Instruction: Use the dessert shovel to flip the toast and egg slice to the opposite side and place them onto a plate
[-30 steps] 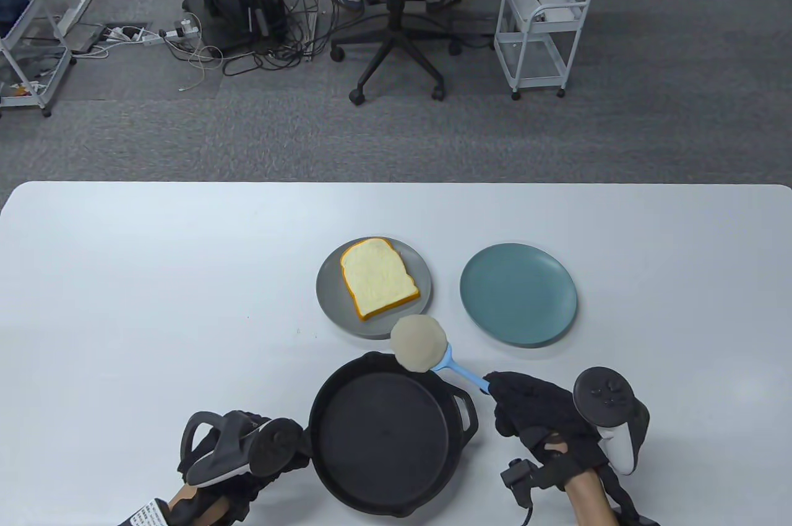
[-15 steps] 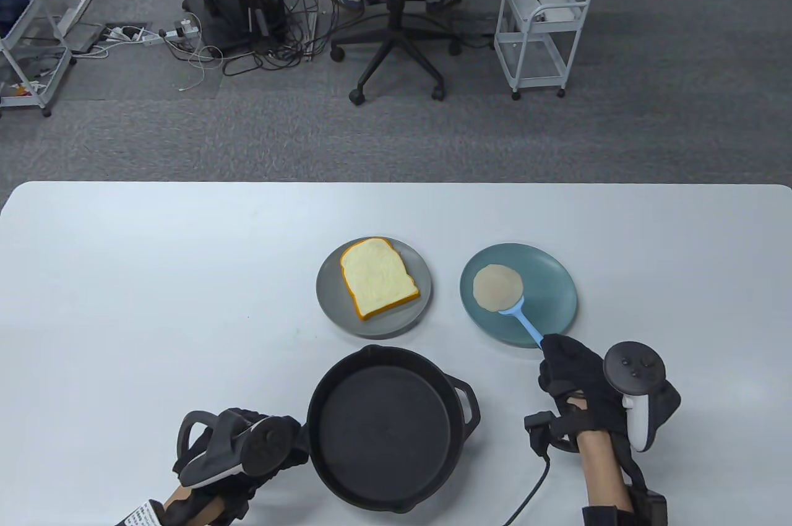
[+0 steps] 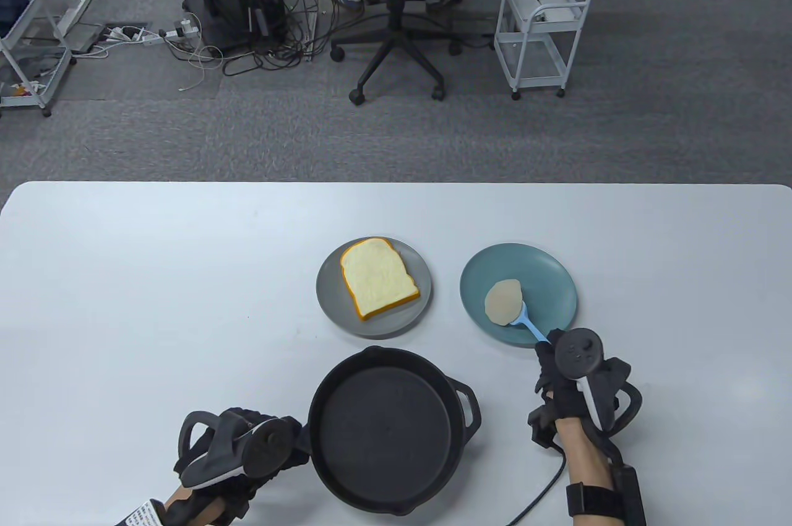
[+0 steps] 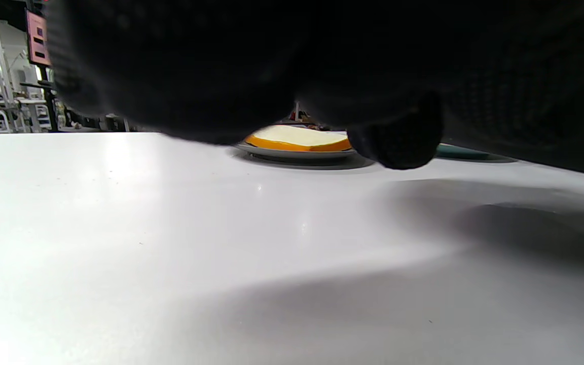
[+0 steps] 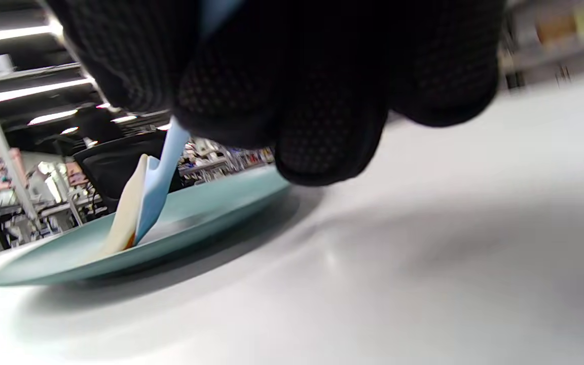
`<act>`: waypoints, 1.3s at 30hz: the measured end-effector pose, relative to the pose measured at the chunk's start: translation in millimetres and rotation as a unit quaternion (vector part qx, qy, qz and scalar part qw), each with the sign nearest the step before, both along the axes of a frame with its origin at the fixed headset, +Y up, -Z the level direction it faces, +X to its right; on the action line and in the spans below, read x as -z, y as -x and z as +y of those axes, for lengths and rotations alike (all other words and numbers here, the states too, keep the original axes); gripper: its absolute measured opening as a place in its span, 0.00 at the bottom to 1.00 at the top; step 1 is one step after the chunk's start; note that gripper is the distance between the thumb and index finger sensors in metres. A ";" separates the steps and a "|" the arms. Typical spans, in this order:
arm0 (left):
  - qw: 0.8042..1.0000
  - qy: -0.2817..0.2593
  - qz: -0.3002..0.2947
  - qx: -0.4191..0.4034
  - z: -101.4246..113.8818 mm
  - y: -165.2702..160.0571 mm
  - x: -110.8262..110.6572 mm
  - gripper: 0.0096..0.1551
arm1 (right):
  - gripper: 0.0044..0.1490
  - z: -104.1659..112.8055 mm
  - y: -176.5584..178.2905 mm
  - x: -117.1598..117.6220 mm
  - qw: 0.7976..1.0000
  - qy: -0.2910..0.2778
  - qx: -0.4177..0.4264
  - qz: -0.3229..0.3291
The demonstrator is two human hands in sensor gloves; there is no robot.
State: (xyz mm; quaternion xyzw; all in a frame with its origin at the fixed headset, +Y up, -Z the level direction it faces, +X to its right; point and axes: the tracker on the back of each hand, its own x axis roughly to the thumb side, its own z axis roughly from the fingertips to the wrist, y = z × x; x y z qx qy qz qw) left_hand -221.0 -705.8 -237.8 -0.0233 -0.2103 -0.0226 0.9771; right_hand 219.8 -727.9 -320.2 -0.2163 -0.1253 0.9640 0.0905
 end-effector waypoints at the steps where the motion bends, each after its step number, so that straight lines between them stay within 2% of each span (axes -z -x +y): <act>1: 1.000 0.002 0.000 0.001 -0.1 -0.2 0.0 0.26 | 0.32 3.2 5.7 -0.6 0.999 -0.009 -0.044 0.004; 4: 1.000 -0.001 -0.002 0.004 -1.0 -1.2 -0.7 0.26 | 0.31 7.2 17.7 -0.1 0.991 -0.015 -0.136 0.013; 10: 1.000 -0.001 -0.006 0.002 -2.0 -2.6 -0.7 0.26 | 0.31 6.1 23.4 3.0 0.977 -0.014 -0.212 -0.008; 15: 1.000 -0.001 -0.002 0.002 -1.9 -1.6 0.1 0.26 | 0.31 4.6 11.4 1.0 0.978 -0.009 -0.207 -0.036; 21: 1.000 -0.001 -0.002 0.004 -2.5 -1.4 0.2 0.26 | 0.32 10.6 -9.5 -7.3 0.988 -0.011 -0.144 -0.060; 30: 1.000 0.002 -0.003 0.006 -3.0 -1.6 0.5 0.26 | 0.32 28.6 -14.4 -23.2 0.997 -0.043 0.051 -0.049; 39: 1.000 0.002 -0.001 0.007 -3.3 -1.0 1.2 0.26 | 0.32 41.0 20.0 -40.2 0.983 -0.041 0.167 0.057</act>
